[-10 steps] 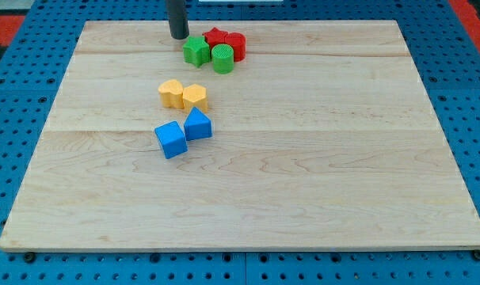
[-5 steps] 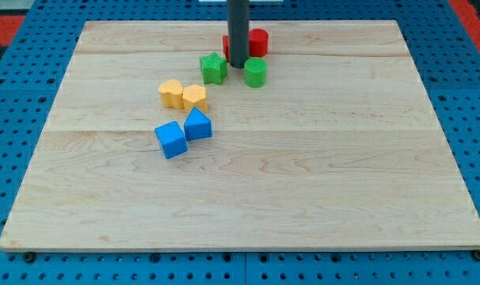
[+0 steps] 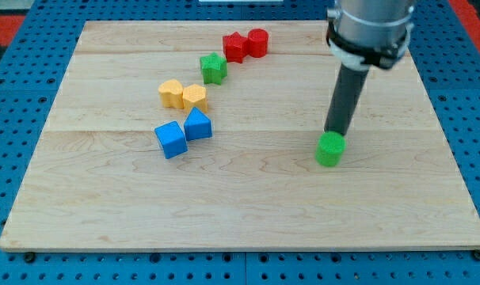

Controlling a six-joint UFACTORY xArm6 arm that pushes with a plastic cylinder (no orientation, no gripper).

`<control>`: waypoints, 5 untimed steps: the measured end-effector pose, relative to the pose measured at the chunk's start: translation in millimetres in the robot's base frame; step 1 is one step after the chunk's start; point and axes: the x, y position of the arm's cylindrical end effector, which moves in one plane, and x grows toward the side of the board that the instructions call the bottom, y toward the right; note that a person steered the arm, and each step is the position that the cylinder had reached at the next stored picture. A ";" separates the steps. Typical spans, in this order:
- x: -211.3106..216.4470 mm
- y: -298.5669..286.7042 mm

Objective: Slide the green circle towards the bottom center

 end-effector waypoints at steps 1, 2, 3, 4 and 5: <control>38.5 -0.1; 88.4 10.1; 113.3 -37.7; 114.8 -56.5; 93.9 -28.5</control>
